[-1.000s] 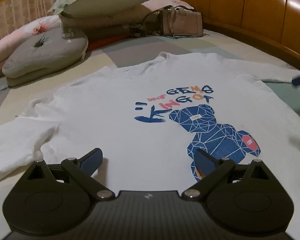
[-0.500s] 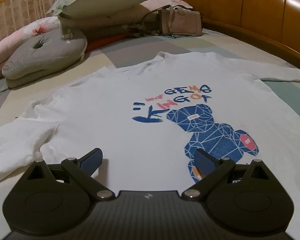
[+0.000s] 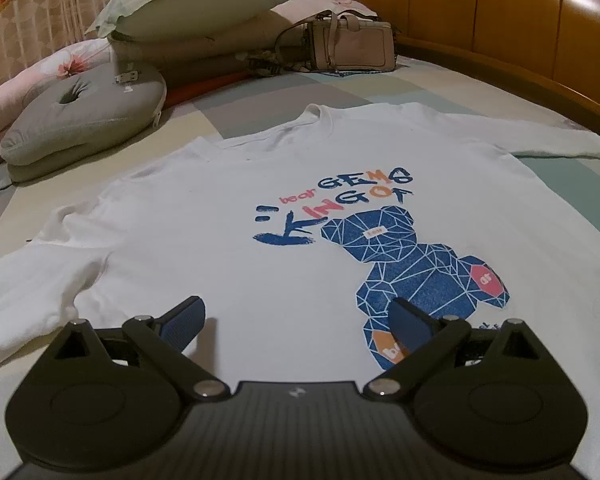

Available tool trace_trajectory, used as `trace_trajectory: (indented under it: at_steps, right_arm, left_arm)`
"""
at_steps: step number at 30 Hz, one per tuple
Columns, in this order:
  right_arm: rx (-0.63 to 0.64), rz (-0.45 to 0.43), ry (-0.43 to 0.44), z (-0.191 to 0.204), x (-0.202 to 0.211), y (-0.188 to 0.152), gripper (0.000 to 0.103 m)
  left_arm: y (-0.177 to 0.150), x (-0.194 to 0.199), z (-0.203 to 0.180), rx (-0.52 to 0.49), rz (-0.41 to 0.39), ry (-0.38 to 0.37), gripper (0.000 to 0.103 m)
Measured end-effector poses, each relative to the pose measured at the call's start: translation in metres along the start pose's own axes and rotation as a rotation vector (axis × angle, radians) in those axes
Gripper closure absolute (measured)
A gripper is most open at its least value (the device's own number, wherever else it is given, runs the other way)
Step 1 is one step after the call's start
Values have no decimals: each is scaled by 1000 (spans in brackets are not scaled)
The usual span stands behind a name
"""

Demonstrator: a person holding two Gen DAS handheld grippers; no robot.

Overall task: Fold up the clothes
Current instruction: 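Bring the right gripper back above the shirt body, then move the open left gripper to the sleeve near the grey cushions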

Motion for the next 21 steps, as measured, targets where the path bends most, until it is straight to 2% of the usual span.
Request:
trace_trajectory:
  at_steps: [3, 8, 11, 14, 16, 18, 19, 21]
  right_arm:
    - [-32, 4, -15, -3, 7, 1, 0]
    - [21, -151, -51, 12, 14, 50, 0]
    - [31, -187, -25, 15, -4, 81, 0]
    - [29, -167, 3, 10, -28, 100, 0]
    - [11, -132, 28, 4, -47, 103, 0]
    - [-6, -157, 55, -1, -57, 98, 0]
    - [-10, -210, 58, -3, -58, 95, 0]
    - [-23, -224, 25, 0, -59, 95, 0]
  left_arm:
    - [0, 1, -3, -5, -3, 2, 5]
    - [1, 2, -5, 2, -14, 1, 5]
    - [3, 3, -2, 13, -21, 3, 5]
    - [5, 6, 7, 47, -30, 10, 5]
    - [5, 6, 15, 82, -24, 8, 5]
    - [4, 5, 21, 116, -14, 2, 5]
    - [3, 4, 22, 131, -10, -3, 5]
    - [3, 6, 25, 154, -9, -24, 5]
Point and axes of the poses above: each gripper's, at about its wrist camera, not at the fingertips, and x roughly against the way its jaws point, z to its left, y to its top, the point moved 9 cm from there along -x, roughly the way its jaws point, and after that the axes turned 3 degrees about z, right-handed, at the moved point
